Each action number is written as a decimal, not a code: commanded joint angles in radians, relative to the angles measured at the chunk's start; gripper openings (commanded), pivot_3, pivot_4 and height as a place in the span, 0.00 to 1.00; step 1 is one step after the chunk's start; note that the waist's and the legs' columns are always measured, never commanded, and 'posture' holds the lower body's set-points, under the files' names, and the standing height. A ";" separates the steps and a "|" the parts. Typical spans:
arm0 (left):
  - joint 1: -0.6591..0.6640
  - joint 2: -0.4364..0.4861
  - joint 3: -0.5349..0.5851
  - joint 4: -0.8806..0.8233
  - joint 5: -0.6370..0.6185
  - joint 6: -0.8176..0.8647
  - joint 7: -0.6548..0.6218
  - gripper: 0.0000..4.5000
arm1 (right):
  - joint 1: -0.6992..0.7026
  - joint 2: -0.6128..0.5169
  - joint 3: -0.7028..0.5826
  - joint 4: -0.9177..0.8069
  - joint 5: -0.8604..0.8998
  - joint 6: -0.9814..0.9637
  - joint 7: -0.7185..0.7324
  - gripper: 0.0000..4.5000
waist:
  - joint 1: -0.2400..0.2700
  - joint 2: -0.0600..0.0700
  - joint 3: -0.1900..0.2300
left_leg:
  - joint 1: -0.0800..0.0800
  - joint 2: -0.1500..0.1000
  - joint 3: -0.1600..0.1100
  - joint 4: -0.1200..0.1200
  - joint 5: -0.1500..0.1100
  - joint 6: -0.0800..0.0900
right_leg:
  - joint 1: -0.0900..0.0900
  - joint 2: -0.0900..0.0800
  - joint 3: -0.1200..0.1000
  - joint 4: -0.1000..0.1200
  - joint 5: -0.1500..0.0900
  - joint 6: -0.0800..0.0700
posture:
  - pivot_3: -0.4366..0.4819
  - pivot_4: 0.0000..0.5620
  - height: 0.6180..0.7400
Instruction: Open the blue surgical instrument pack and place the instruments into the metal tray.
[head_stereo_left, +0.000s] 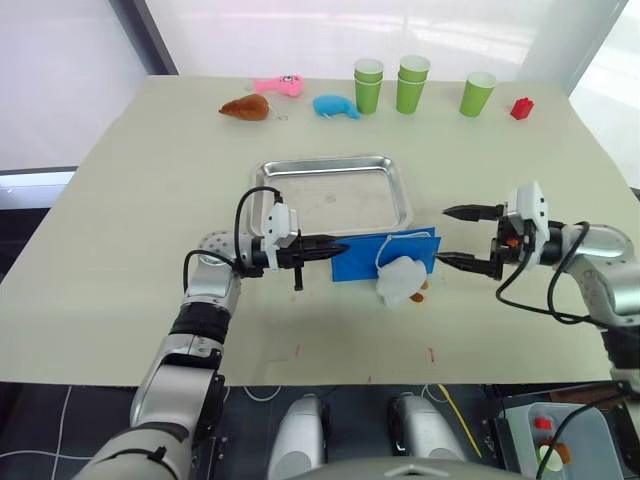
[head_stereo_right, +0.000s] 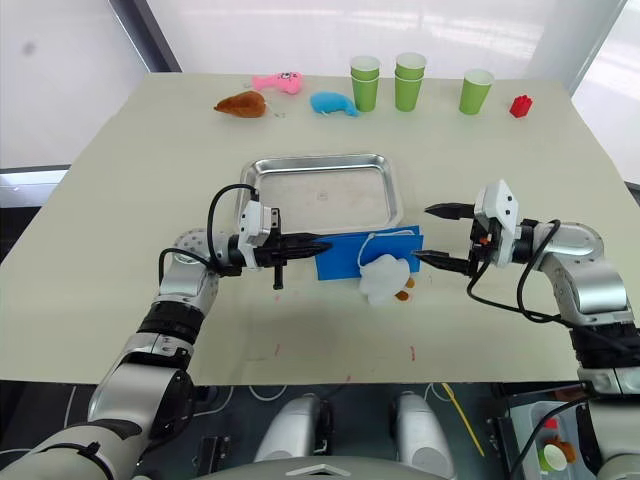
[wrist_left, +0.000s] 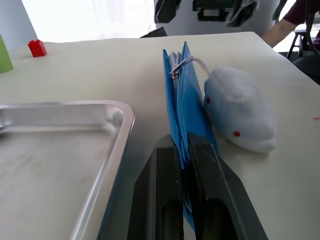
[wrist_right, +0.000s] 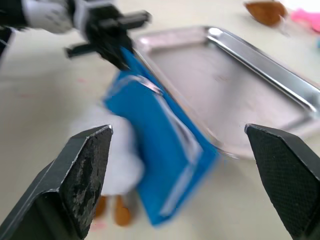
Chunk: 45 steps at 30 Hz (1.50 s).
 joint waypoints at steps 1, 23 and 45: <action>-0.012 0.005 -0.011 -0.005 0.020 -0.021 -0.007 0.00 | -0.092 0.025 0.031 0.159 -0.063 -0.088 0.076 0.99 | -0.002 0.000 0.000 | 0.000 0.000 0.000 0.000 0.000 0.000 | 0.000 0.000 0.000 0.000 0.000 0.000 | 0.48 0.27 1.00; -0.017 0.004 -0.018 -0.028 0.006 0.021 -0.024 0.00 | -0.216 0.152 0.060 0.354 -0.103 -0.029 0.228 0.02 | 0.000 0.001 0.000 | 0.000 0.000 0.001 0.000 0.000 0.000 | 0.000 0.000 0.001 0.000 0.000 0.000 | 0.48 0.27 1.00; 0.147 0.226 0.092 -0.489 -0.150 0.398 -0.009 0.98 | -0.184 0.140 0.048 0.309 -0.110 -0.048 0.222 0.00 | -0.003 0.001 0.001 | 0.000 0.001 0.001 0.001 0.000 0.000 | -0.001 0.000 0.001 0.001 0.000 0.000 | 0.48 0.27 1.00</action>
